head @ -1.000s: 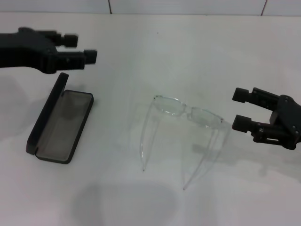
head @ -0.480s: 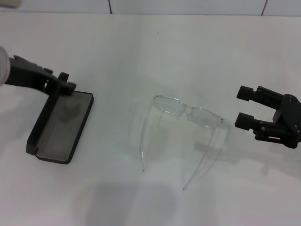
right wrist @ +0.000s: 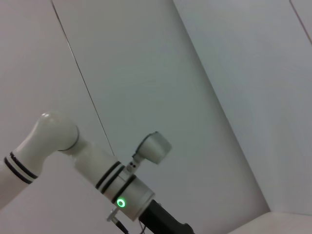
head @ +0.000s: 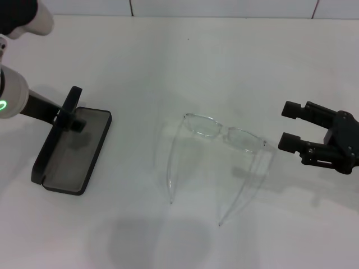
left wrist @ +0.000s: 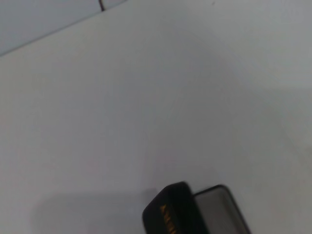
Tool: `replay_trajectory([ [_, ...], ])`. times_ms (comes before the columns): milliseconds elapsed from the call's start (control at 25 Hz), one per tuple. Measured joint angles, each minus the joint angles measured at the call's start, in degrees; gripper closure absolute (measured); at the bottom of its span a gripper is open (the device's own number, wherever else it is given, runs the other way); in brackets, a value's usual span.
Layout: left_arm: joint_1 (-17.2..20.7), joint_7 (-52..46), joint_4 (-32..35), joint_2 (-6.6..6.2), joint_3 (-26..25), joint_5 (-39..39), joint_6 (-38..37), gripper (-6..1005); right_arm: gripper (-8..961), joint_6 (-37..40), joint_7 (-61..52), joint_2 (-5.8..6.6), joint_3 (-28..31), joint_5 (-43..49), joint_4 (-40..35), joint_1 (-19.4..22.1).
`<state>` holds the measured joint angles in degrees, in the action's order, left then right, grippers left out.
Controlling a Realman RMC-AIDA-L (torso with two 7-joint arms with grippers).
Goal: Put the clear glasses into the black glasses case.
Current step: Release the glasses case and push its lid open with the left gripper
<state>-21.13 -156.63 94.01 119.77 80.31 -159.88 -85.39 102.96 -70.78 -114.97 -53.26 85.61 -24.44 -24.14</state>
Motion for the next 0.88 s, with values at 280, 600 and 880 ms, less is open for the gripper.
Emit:
replay_trajectory([
  [280,-2.63,-0.86,-5.13,-0.10,-0.07,-2.40,0.50,451,89,-0.38,0.07,-0.06,0.00,-0.29,0.00,0.12],
  [600,-2.78,-0.26,-4.86,-0.10,0.88,-2.51,-0.05,478,94,-0.41,0.12,-0.08,0.46,-0.42,0.00,0.43],
  [880,-2.77,0.16,-3.93,-0.16,1.07,-2.56,-0.07,668,98,0.33,0.69,-0.16,2.97,-0.45,0.40,1.01],
])
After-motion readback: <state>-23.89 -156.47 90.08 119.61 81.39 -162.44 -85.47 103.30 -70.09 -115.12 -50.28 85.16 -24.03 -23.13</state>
